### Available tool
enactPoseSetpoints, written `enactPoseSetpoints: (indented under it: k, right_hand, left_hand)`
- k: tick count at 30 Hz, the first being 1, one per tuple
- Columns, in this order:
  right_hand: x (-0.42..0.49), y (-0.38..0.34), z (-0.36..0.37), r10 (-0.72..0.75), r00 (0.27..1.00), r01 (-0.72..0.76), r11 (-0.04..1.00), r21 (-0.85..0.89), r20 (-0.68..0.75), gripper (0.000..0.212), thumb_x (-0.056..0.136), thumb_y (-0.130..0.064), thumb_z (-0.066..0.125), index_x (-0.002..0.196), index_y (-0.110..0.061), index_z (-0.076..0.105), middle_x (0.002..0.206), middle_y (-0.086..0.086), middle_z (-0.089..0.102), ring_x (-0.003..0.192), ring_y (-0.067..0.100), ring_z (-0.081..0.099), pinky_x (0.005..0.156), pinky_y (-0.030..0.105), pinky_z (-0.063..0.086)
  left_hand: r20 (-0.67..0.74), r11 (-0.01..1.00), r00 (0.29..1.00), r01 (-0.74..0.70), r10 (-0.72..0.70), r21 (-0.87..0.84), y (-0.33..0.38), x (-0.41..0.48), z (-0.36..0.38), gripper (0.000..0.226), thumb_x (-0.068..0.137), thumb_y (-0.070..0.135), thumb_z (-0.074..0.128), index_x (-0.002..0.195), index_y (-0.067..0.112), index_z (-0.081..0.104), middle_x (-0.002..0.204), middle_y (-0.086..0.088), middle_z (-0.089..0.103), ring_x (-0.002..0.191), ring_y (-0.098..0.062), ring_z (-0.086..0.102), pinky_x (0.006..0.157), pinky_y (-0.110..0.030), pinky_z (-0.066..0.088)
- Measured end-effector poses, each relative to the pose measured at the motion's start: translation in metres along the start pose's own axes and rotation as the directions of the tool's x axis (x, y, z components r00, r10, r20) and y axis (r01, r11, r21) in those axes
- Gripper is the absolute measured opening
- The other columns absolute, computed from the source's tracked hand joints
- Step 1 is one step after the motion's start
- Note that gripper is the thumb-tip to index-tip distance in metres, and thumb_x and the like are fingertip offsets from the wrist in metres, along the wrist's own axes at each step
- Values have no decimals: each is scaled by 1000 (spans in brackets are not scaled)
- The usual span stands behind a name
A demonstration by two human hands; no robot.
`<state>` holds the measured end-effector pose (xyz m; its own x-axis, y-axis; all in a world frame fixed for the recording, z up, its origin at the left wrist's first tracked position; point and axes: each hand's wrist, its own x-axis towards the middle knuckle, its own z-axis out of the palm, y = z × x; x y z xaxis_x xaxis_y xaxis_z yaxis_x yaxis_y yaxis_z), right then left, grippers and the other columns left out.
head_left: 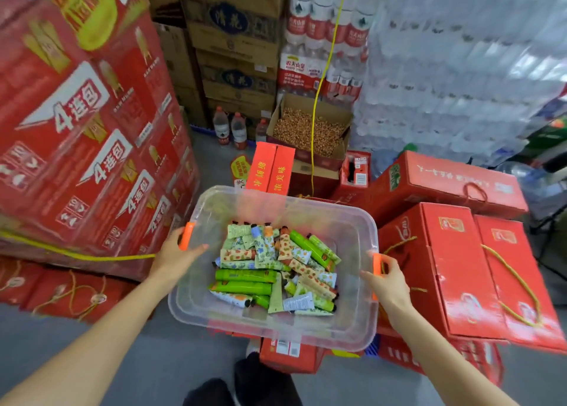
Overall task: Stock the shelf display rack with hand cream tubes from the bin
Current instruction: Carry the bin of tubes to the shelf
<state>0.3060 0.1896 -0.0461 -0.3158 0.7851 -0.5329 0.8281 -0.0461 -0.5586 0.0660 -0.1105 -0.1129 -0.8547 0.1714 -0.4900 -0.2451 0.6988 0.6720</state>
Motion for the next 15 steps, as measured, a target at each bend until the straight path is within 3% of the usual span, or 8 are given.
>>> enactPoseSetpoints:
  k: [5,9,12,13,15]
  right_hand:
    - [-48,3,19,-110,993,114,991,-74,47,67,78,-16,71,135,-33,42,100,5,60,86,24,57,74,33,50]
    - [-103,8,48,-236,959,272,923,-272,158,72,77,-19,72,140,-34,39,106,10,62,93,29,59,83,38,50]
    - [-152,3,81,-319,915,387,864,-322,245,77,76,-15,72,142,-32,38,100,9,64,77,24,61,65,30,49]
    - [-171,-2,94,-347,898,425,844,-329,270,76,76,-13,72,141,-31,38,97,9,65,72,24,62,58,28,47]
    - [-209,-9,119,-395,855,505,783,-363,336,73,76,-9,71,137,-35,40,101,17,68,80,33,66,54,27,44]
  left_hand:
    - [-30,988,999,27,-32,-150,-58,-47,-35,49,75,33,77,120,28,57,103,-3,61,94,-30,60,83,-50,53]
    - [-40,975,997,63,-73,-212,-138,-99,-74,70,60,50,72,125,37,52,114,4,61,97,-28,61,78,-50,55]
    - [-105,963,992,45,-75,-266,-193,-143,-114,82,54,52,73,129,32,51,117,2,60,99,-30,61,79,-49,54]
    - [-123,954,989,47,-87,-296,-207,-160,-129,77,61,44,78,131,29,49,117,3,58,100,-30,60,81,-46,53]
    - [-155,929,979,70,-135,-364,-239,-198,-161,64,75,18,78,132,23,49,113,1,55,98,-24,56,80,-36,46]
